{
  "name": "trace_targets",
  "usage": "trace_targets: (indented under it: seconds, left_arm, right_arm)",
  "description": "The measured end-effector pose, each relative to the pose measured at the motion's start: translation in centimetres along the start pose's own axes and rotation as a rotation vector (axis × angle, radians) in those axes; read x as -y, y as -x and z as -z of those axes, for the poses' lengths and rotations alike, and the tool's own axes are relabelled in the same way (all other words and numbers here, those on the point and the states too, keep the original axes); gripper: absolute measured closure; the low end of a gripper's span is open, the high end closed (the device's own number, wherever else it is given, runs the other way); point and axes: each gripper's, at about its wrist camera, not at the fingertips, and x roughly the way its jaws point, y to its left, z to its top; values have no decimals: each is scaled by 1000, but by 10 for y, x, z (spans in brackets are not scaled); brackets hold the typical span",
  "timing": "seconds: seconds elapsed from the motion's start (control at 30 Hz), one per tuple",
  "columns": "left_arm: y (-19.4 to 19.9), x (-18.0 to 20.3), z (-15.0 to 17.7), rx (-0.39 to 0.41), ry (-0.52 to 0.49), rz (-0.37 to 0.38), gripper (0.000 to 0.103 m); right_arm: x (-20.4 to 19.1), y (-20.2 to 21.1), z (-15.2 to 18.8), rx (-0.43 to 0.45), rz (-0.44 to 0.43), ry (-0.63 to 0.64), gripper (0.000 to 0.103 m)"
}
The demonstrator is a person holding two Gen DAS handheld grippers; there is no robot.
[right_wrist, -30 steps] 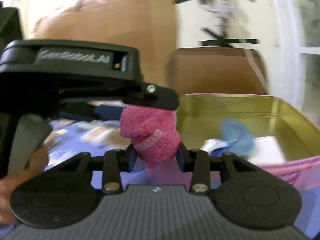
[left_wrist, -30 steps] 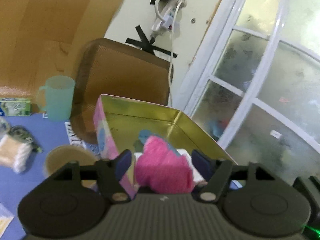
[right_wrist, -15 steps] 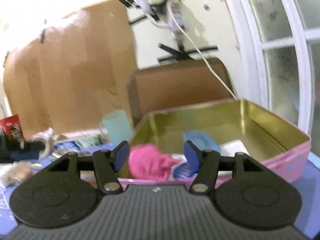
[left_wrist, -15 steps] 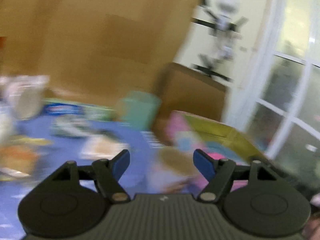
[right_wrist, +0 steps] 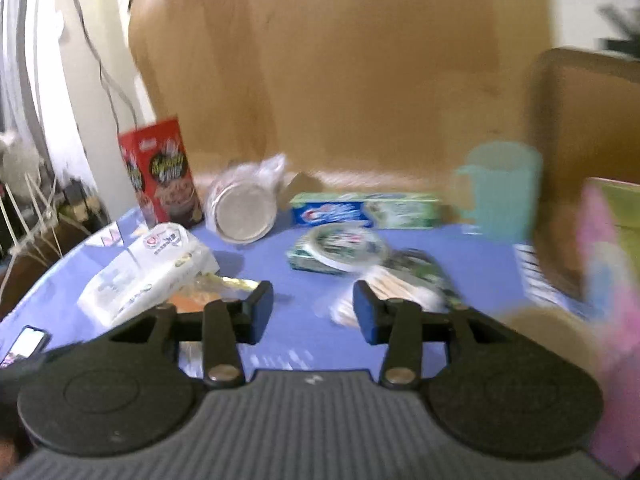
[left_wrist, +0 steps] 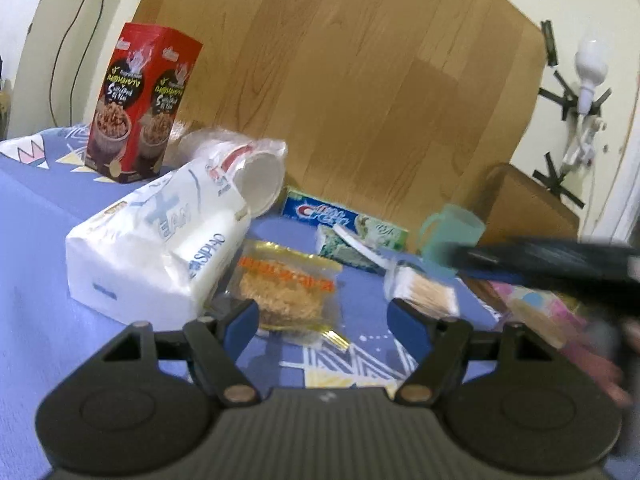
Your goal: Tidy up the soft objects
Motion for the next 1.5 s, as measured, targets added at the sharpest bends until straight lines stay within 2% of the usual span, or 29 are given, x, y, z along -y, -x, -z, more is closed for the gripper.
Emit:
trace_targets:
  seconds: [0.07, 0.17, 0.2, 0.27, 0.37, 0.4, 0.43, 0.6, 0.7, 0.87, 0.93, 1.03, 1.13, 1.2, 1.3, 1.4, 1.5]
  left_arm:
    - [2, -1, 0, 20, 0, 14, 29]
    - [2, -1, 0, 26, 14, 18, 28]
    - [2, -3, 0, 26, 19, 22, 28]
    - [2, -3, 1, 27, 22, 26, 28]
    - [2, 0, 3, 29, 10, 24, 28]
    - [2, 1, 3, 29, 5, 22, 28]
    - [2, 2, 3, 30, 2, 22, 28]
    - [3, -2, 2, 35, 20, 21, 21]
    - [4, -5, 1, 39, 32, 21, 20]
    - [5, -10, 0, 44, 66, 19, 20]
    - [6, -15, -1, 46, 91, 26, 19]
    - [7, -18, -1, 52, 117, 20, 19]
    - [7, -18, -1, 56, 117, 4, 19]
    - [8, -19, -1, 66, 120, -2, 19]
    - [8, -20, -1, 68, 122, -3, 19]
    - [6, -20, -2, 62, 116, -5, 19]
    - [6, -20, -2, 63, 115, 0, 19]
  right_arm:
    - [-7, -44, -15, -44, 14, 54, 32]
    - [-18, -92, -23, -100, 74, 148, 26]
    - [-16, -107, -28, -122, 71, 152, 17]
    - [-8, -131, -39, -170, 74, 106, 8]
    - [10, -158, -51, -235, 115, -11, 10]
    - [15, -166, -51, -268, 129, -31, 20]
    - [18, -171, -48, -301, 120, -48, 23]
    - [17, -143, -34, -301, 43, -58, 30]
    - [9, -111, -20, -310, -15, -34, 31]
    - [5, -67, -5, -301, -60, -15, 30]
    - [0, -51, -7, -250, -65, 10, 30]
    - [-10, -16, -9, -129, -76, 128, 28]
    - [-29, -11, 2, -134, -50, 284, 36]
    - [-36, -21, 12, -167, -44, 350, 60]
    - [-43, -36, 28, -194, -8, 421, 71]
    - [-50, -38, 44, -141, 56, 546, 82]
    - [-53, -14, 47, -38, 88, 593, 90]
